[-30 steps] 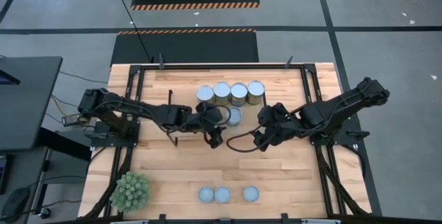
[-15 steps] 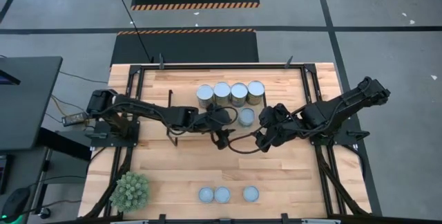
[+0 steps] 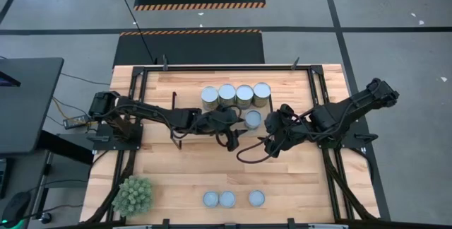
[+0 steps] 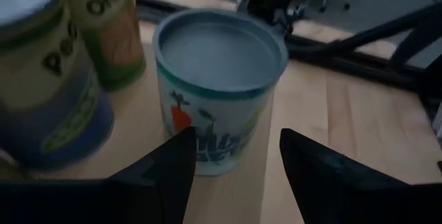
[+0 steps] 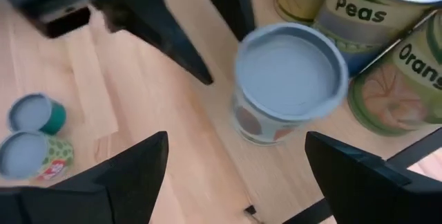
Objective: Pick and place cans onto a shelf
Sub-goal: Put the canned mixed vegetables on the shelf, then put the canned diced tomatoes on the shelf
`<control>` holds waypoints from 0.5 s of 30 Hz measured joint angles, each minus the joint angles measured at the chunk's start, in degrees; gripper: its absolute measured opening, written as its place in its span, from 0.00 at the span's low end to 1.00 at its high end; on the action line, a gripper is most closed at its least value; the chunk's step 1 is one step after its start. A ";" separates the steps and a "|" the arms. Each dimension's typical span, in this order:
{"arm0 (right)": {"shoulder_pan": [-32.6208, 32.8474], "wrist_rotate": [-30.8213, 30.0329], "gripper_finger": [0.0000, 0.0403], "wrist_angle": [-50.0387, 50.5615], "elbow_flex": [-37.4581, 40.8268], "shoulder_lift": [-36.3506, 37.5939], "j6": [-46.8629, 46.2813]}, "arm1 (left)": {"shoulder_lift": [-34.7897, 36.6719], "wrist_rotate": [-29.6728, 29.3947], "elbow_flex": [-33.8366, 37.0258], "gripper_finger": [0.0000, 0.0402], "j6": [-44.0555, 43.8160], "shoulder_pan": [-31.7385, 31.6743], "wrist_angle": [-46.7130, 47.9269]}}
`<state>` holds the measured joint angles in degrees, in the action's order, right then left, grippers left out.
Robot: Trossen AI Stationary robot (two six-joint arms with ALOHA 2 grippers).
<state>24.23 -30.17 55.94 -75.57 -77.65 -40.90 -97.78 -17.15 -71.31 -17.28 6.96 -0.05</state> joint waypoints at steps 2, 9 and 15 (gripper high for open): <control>0.45 0.44 0.86 -0.06 -0.36 0.00 0.21 | -0.46 0.01 -0.04 0.54 1.09 0.00 -1.34; 1.70 1.77 0.86 -0.27 -0.37 0.00 -0.17 | -1.66 -0.08 0.07 0.54 5.03 -0.02 -8.25; 1.87 1.32 0.86 0.02 -0.35 0.00 -1.19 | -1.17 -1.20 0.07 0.54 6.58 -0.04 -10.06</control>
<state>26.11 -28.86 55.96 -75.92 -77.65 -42.09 -98.94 -18.35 -71.24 -10.70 6.92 -10.12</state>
